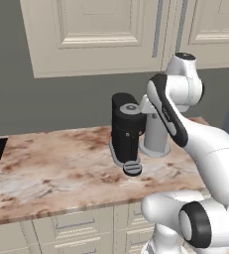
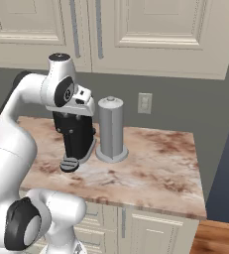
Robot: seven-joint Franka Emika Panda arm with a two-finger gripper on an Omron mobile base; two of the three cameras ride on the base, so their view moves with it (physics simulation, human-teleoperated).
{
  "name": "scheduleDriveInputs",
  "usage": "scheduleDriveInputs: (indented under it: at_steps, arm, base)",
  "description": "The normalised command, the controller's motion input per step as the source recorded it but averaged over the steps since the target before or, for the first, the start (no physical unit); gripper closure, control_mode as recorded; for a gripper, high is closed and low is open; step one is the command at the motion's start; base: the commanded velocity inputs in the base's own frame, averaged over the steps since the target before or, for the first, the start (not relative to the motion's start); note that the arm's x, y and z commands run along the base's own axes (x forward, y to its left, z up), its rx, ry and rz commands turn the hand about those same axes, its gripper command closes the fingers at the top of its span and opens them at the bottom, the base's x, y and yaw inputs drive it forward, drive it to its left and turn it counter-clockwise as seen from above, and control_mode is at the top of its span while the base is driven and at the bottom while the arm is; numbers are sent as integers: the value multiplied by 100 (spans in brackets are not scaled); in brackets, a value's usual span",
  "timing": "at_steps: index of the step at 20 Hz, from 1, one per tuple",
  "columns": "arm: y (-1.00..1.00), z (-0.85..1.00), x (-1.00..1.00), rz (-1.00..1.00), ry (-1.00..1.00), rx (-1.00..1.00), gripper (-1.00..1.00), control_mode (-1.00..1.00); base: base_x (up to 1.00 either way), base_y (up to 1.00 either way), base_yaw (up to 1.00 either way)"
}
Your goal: Open the cabinet, pick the kettle from the cabinet, and place it in the sink.
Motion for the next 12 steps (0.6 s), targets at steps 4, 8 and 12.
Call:
scheduleDriveInputs:
  at_steps: [4, 8, 12]
  arm:
    - [0, 0, -20, 0, -1, 0, -100, -100]
    - [-6, 3, -69, -6, -17, 4, -100, -100]
    - [-20, 19, -66, -3, -30, 0, -100, -100]
  base:
    - [0, 0, 0]
    - [0, 0, 0]
    - [0, 0, 0]
